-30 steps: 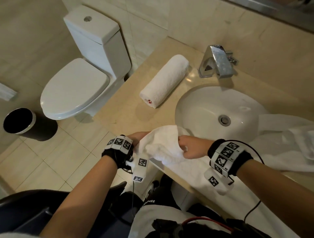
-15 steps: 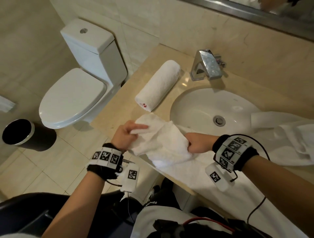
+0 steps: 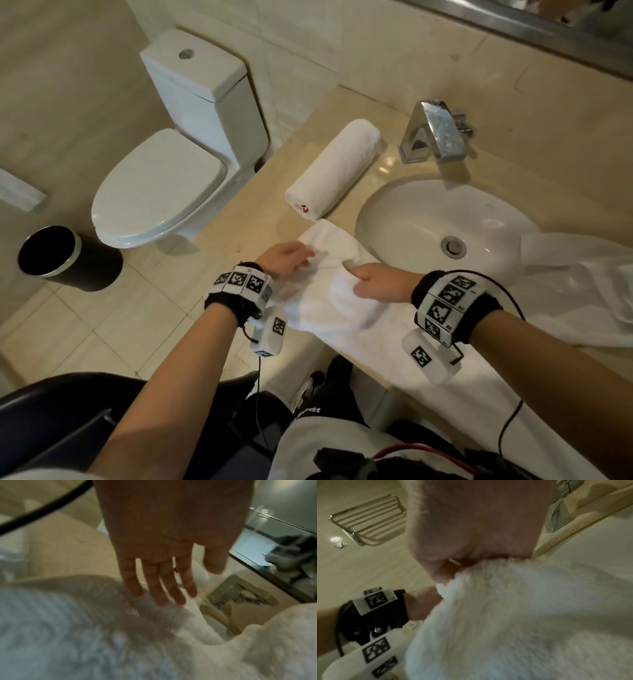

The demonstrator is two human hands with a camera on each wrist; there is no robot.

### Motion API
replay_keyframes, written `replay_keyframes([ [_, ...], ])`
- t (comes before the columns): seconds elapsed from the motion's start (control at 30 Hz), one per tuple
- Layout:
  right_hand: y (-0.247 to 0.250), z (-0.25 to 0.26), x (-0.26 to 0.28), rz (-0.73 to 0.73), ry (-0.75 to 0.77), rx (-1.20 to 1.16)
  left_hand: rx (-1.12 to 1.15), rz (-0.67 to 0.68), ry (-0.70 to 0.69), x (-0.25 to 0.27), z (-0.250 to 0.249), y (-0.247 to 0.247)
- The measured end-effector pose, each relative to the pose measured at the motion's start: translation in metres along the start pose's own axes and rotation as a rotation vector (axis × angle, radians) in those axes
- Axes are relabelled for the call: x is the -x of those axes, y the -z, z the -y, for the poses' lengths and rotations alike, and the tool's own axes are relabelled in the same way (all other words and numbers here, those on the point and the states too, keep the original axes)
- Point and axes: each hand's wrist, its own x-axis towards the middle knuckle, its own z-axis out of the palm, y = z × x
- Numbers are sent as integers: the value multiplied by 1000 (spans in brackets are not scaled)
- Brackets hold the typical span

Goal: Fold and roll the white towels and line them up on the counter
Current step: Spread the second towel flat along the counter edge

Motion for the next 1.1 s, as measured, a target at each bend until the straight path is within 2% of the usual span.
replay_keyframes([
  [0.03,3,1,-2,-54,18,-81,94,57,77,0,2,0],
  [0.1,10,4,-3,-166,76,-237,241,62,195,1,12,2],
  [0.17,19,9,-9,-272,119,-384,289,8,258,7,19,9],
  [0.23,26,11,-20,-352,122,-459,297,21,279,15,26,15],
  [0.27,29,10,-28,-363,93,-427,249,57,265,18,29,17],
  [0.33,30,4,-46,-316,-57,-235,18,145,187,18,42,22],
  [0.4,29,0,-58,-261,-163,-42,-148,172,117,26,47,25],
  [0.43,28,-2,-61,-243,-180,21,-158,165,107,27,50,26],
  [0.5,29,0,-65,-242,-176,-1,-157,126,64,28,57,26],
  [0.67,34,11,-90,-403,-150,-144,-91,-88,11,24,53,30],
  [0.8,35,16,-104,-405,-129,-91,-80,-105,-24,18,37,33],
  [0.87,36,16,-106,-496,-128,-38,-128,-87,-15,15,35,34],
  [0.97,39,10,-108,-599,-151,-55,-208,17,92,15,38,32],
  [1.03,39,5,-110,-545,-182,-16,-225,7,131,17,42,31],
  [1.1,38,5,-114,-502,-193,61,-159,-68,145,18,47,30],
])
